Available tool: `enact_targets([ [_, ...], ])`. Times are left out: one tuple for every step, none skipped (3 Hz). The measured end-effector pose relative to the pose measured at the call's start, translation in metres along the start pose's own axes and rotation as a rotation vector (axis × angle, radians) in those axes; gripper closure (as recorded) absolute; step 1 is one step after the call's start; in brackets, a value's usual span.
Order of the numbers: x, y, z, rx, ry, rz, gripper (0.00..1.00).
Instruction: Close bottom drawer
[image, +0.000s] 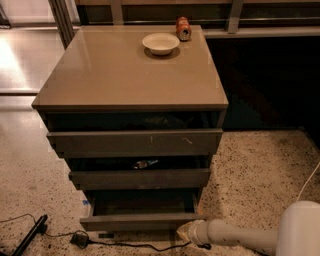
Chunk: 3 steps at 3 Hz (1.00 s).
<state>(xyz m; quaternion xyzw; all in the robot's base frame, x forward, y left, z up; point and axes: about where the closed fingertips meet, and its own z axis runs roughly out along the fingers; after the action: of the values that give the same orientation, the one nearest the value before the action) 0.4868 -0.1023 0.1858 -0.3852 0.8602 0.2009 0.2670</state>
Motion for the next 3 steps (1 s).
enact_targets([
  [-0.032,-0.019,0.025,0.036,-0.083,0.030,1.00],
  [-0.036,-0.022,0.027,0.042,-0.095,0.034,1.00],
  [-0.087,-0.034,0.022,0.098,-0.177,-0.002,1.00],
])
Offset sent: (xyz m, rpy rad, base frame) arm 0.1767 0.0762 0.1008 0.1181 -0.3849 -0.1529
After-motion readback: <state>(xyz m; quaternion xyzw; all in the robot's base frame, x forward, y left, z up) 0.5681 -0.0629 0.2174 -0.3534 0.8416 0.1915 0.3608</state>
